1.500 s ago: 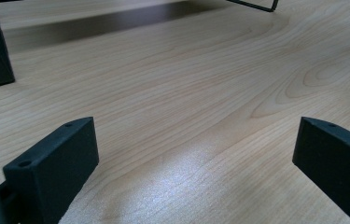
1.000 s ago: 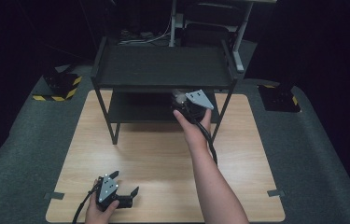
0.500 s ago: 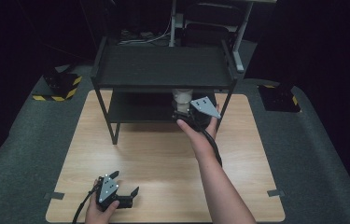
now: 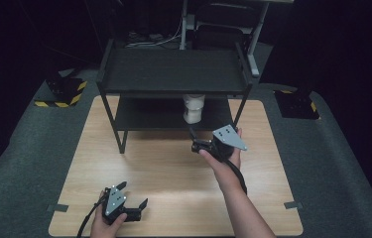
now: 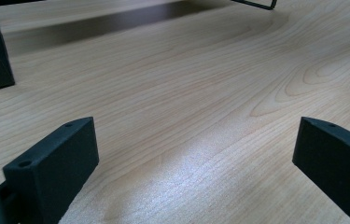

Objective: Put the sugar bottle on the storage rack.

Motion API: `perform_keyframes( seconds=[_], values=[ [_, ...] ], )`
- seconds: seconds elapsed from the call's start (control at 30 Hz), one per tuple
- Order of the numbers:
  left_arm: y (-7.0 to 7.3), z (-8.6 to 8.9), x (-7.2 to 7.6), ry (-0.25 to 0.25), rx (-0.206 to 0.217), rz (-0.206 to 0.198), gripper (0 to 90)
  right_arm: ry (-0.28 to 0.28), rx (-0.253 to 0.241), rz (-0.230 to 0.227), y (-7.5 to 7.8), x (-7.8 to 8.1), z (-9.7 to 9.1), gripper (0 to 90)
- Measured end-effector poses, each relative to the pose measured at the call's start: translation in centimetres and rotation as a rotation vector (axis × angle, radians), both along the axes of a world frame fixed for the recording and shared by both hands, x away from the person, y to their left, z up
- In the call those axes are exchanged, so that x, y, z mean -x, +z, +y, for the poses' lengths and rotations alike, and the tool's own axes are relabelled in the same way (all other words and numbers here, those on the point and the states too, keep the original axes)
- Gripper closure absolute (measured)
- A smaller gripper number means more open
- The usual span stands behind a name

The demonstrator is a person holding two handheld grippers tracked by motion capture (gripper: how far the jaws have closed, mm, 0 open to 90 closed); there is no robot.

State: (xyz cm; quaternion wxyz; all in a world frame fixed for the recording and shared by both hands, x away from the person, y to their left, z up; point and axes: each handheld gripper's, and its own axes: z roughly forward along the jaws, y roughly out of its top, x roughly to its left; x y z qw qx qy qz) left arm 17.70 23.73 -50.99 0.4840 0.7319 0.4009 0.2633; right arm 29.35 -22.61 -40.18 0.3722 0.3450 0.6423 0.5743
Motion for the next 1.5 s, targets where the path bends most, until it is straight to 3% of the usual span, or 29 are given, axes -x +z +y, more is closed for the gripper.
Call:
perform_keyframes(
  seconds=[0.47, 0.87, 1.5],
  values=[
    [0.0, -0.1, 0.1, -0.001, -0.004, -0.006, 0.4, 0.024, -0.014, 0.018, -5.0, 4.6, -4.5, 0.3],
    [-0.1, -0.1, 0.3, 0.0, -0.009, -0.016, 0.4, -0.024, 0.002, 0.079, -9.3, 8.0, -8.3, 0.2],
    [-0.1, -0.1, 0.2, 0.0, -0.009, -0.015, 0.4, -0.086, 0.055, 0.16, -11.9, 9.9, -11.1, 0.3]
  ],
)
